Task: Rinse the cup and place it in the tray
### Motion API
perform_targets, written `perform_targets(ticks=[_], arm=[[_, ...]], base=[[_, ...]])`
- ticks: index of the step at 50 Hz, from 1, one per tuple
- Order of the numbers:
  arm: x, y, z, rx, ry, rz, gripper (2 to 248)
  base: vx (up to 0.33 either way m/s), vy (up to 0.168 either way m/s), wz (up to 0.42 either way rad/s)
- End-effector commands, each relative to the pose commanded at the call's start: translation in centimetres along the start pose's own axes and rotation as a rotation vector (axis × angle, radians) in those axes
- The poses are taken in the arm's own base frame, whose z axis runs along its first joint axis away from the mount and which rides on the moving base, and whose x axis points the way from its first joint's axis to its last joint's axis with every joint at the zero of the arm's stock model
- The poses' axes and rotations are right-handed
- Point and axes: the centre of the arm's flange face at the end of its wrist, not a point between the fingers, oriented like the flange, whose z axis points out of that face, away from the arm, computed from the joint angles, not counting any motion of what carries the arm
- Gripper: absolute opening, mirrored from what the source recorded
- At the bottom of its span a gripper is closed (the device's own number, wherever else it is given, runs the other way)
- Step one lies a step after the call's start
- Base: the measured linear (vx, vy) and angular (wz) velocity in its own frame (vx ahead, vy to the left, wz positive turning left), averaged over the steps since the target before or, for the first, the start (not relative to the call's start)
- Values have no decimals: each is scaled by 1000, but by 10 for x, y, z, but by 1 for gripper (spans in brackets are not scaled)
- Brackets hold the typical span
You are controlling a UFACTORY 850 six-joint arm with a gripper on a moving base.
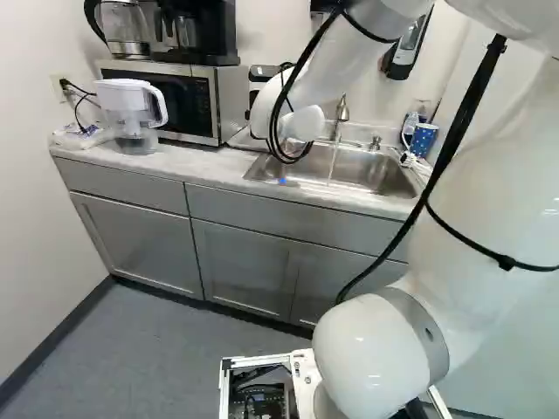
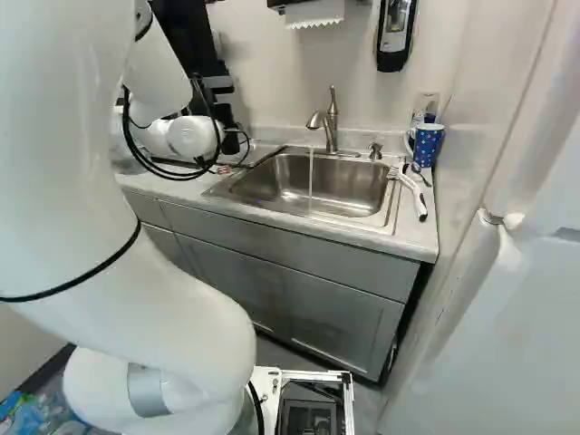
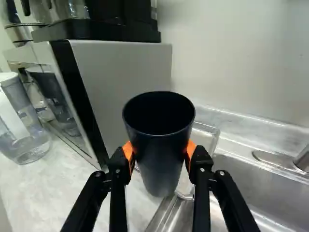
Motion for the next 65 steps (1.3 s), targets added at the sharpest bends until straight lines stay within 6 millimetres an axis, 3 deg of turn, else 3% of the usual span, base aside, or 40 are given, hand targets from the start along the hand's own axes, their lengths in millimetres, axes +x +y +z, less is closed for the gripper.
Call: perform_targets(ticks=[44,65], arm=[[-3,63,-13,-131,0,22,122],[-23,93,-16,-194,-40,37,122]], base=[[0,0,0],[0,0,0]])
